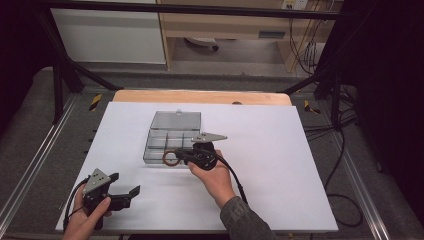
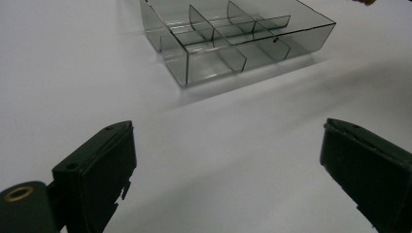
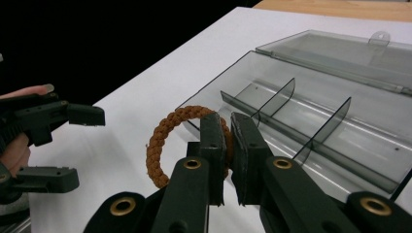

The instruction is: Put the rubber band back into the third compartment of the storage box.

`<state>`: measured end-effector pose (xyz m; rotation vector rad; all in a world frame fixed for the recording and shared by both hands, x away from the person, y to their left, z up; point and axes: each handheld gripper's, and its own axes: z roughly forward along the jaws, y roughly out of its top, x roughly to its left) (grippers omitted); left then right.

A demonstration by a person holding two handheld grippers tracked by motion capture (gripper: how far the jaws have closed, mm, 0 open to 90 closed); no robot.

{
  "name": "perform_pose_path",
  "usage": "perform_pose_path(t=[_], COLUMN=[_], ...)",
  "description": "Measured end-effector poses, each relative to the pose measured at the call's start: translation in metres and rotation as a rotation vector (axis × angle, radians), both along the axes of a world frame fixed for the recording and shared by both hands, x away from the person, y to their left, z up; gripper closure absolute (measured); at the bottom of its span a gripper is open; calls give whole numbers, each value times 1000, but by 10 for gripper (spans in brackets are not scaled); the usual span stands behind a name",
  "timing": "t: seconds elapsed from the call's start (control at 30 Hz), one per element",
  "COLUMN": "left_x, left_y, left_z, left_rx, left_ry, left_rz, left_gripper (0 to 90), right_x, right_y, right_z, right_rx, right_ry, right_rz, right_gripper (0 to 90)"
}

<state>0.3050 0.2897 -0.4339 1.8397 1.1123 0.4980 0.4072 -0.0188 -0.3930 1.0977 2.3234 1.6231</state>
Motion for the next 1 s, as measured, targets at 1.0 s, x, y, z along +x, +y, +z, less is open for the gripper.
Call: perform_pose_path(t=[1.0], left_x=[-1], left_y=[-2], left_z=[4], left_rx=[2], left_ry=[25], left_rz=[0], left_gripper=[62], right_x=[66], right_y=[-34], right_z=[17], right_rx=[40], right_ry=[6], right_rz=[-176], right_gripper=[842])
